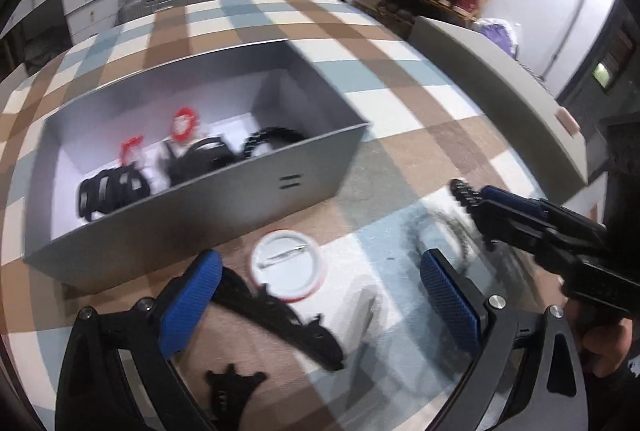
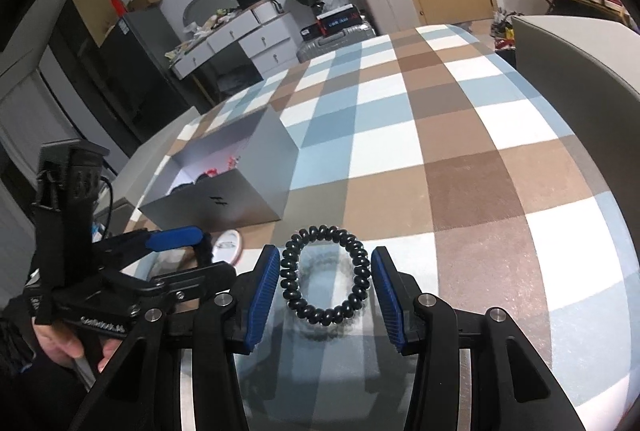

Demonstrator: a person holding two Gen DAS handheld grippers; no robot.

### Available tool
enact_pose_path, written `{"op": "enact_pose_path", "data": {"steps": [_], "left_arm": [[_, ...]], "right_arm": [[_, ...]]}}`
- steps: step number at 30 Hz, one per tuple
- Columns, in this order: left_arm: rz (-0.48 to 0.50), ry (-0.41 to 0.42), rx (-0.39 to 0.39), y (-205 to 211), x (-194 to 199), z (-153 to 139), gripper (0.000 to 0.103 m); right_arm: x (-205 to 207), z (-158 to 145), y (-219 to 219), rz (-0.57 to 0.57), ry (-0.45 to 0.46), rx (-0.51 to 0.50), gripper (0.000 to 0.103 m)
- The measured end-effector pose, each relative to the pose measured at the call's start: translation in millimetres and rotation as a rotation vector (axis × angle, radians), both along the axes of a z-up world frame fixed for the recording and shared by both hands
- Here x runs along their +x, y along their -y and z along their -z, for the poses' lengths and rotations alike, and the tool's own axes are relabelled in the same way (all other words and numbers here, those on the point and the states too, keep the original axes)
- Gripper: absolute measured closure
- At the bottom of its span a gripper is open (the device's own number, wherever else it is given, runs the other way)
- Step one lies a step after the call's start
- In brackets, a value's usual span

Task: Organize jewelry
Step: 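Close the left tool on the white round pin badge while the right tool holds the coil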

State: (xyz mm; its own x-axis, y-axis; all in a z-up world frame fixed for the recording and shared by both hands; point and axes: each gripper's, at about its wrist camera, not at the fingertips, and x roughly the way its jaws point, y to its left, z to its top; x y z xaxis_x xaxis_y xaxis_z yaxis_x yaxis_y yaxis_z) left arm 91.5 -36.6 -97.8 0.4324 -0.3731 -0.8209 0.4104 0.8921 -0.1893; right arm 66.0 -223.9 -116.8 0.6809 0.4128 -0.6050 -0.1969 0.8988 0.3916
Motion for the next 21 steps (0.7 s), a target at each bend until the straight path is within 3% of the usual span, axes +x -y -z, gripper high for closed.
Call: {"op": "enact_pose_path", "data": {"steps": [9, 16, 18, 21], "left_arm": [[-0.021, -0.011, 0.024, -12, -7, 0, 0.006], [0.077, 0.022, 0.024, 11, -5, -10, 0.006], [0.062, -0.010, 0.072, 18, 3, 0, 0.006], [0.053, -0.049, 0.054, 19, 10, 7, 0.007]], "right_arm": [[1, -3, -7, -0.015, 0.020, 0.019, 0.057], [-1, -2, 2, 0.007, 0.014, 0.043, 0.057], [-2, -3, 2, 0.008, 0.013, 0.042, 0.057], [-3, -3, 2, 0.004, 0.019, 0.039, 0.057]]}}
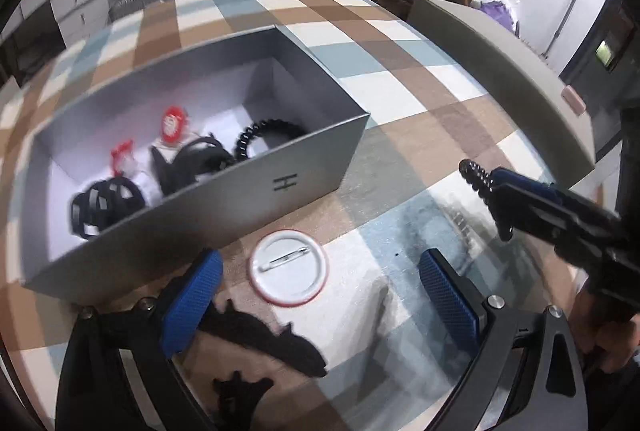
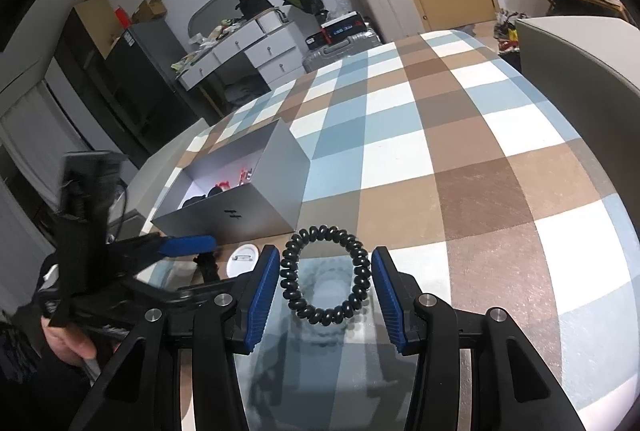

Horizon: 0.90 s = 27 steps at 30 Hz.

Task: Organize jewelry
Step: 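Close the left tool on the white round pin badge while the right tool holds the coil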

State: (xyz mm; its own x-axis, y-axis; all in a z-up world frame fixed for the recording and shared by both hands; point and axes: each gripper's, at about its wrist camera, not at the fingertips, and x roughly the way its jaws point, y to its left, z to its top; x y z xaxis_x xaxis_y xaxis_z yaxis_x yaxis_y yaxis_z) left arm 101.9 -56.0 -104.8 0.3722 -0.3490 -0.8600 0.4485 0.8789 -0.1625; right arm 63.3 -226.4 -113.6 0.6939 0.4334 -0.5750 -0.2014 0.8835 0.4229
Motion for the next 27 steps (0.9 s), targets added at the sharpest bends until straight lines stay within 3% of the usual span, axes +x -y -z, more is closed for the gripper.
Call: {"op": "enact_pose_path", "data": {"steps": [2, 7, 14, 27], "left_arm": [[-0.006, 0.005, 0.039, 2, 3, 4, 0.007], [-0.014, 0.011, 0.079, 1, 6, 7, 0.023], [-0.009, 0.057, 0.145, 0, -5, 6, 0.064], [0.013, 0.111, 0.100, 1, -29, -11, 0.066]], "right_arm": [[-1, 0, 0, -0.001, 0.002, 0.000, 0.056], [0, 1, 0, -0.005, 0.002, 0.006, 0.056], [-1, 1, 0, -0.004, 0.006, 0.012, 0.055], [-8, -5, 0, 0.006, 0.011, 0.012, 0.055]]}}
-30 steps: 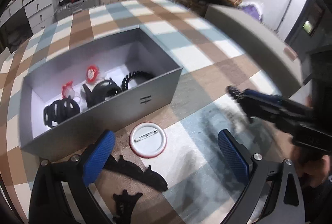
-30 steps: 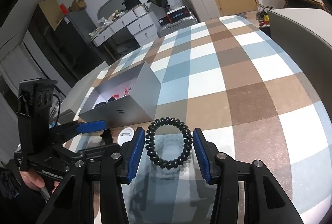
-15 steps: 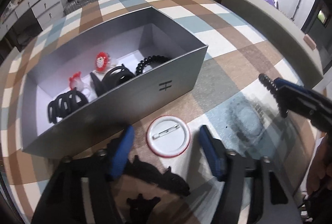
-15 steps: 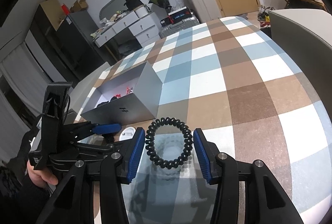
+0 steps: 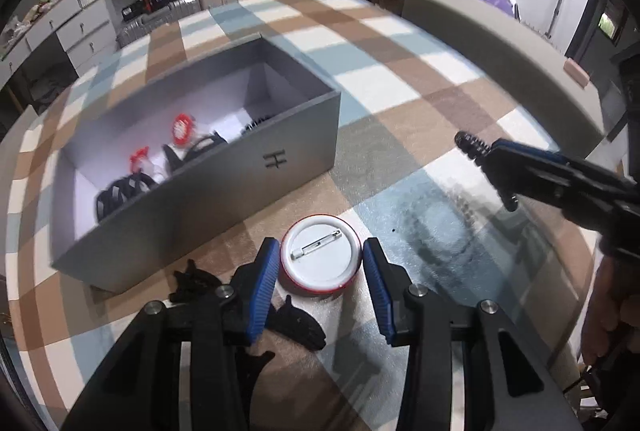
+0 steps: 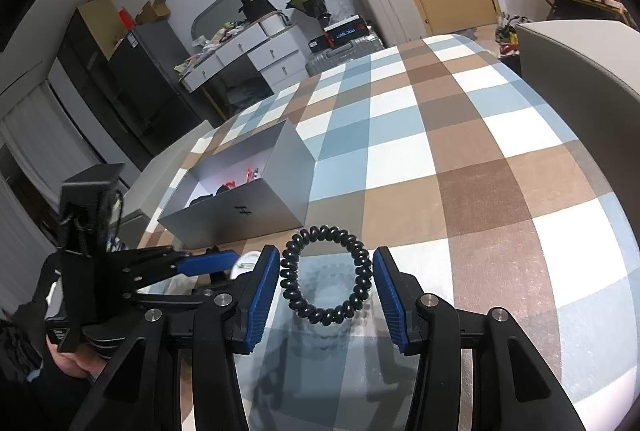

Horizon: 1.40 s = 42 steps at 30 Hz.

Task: Organize jewelry
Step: 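Close the left tool on the white round pin badge while the right tool holds the coil, then carry the badge and coiled tie into the grey box and open both tools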

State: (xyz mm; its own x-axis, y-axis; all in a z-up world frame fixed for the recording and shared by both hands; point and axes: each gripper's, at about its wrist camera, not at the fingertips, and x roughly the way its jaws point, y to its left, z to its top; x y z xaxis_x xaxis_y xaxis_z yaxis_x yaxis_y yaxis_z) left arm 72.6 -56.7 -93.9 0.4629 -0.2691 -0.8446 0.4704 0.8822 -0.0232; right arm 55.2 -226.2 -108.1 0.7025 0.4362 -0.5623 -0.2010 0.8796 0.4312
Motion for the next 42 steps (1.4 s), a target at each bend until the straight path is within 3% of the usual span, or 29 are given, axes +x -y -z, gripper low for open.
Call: {"op": "enact_pose_path", "data": {"steps": [12, 21, 33, 42], "left_arm": [[-0.127, 0.145, -0.148, -44, -17, -54, 0.066], [-0.243, 0.230, -0.229, -79, -5, -75, 0.066], [-0.302, 0.250, -0.242, -99, 26, -71, 0.066], [-0.320, 0.198, -0.247, -109, 46, -55, 0.066]], "right_arm": [[3, -32, -16, -0.060, 0.048, 0.038, 0.055], [26, -71, -49, -0.152, 0.113, 0.040, 0.055], [79, -95, -93, -0.271, 0.117, 0.049, 0.055], [115, -70, -113, -0.295, 0.062, 0.026, 0.055]]}}
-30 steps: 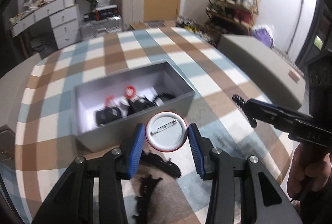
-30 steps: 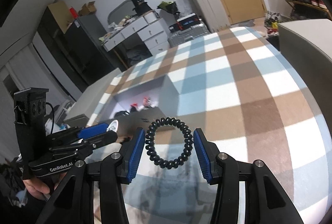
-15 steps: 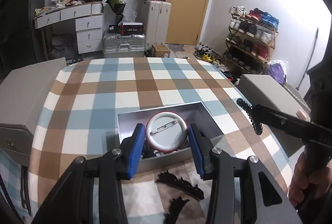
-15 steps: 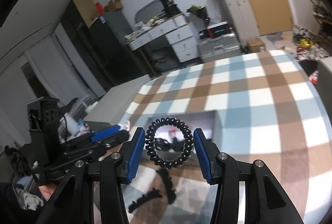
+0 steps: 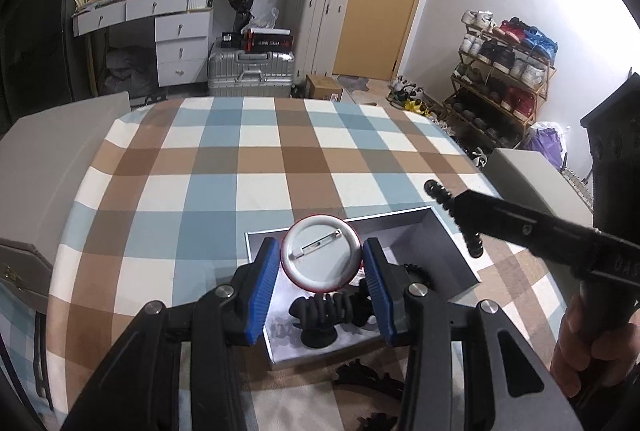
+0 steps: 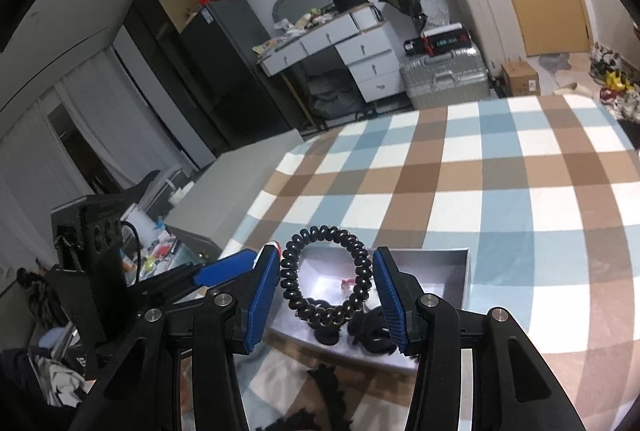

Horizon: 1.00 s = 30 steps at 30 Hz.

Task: Organize jewelry
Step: 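Carry the badge and coiled tie into the grey box and open both tools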

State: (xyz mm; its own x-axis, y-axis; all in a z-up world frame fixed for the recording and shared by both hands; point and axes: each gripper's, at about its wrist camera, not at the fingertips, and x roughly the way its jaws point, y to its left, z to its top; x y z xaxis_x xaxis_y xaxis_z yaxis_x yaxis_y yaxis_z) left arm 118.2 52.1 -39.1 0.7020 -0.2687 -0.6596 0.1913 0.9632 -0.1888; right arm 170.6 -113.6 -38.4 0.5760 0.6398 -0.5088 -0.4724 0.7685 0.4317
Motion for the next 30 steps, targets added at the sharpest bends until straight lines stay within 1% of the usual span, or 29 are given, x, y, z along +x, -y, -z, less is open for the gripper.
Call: {"op": "enact_pose_path", "data": {"steps": [9, 11, 15, 22, 28, 30], "left_arm": [[0.028, -0.055, -0.005, 5, 12, 17, 0.066], [0.047, -0.068, -0.008, 6, 13, 20, 0.066], [0.069, -0.090, -0.004, 5, 15, 26, 0.066], [0.091, -0.089, 0.008, 9, 14, 23, 0.066], [0.109, -0.090, -0.010, 7, 19, 25, 0.066], [0.114, -0.099, -0.028, 6, 21, 25, 0.066]], "right_arm": [[20, 29, -5, -0.004, -0.046, -0.048, 0.055], [22, 32, -4, -0.004, -0.055, -0.053, 0.055], [24, 37, -4, -0.011, -0.065, -0.068, 0.055], [26, 43, -6, -0.007, -0.081, -0.080, 0.055], [29, 43, -4, 0.000, -0.087, -0.079, 0.055], [29, 42, -3, 0.004, -0.086, -0.076, 0.054]]}}
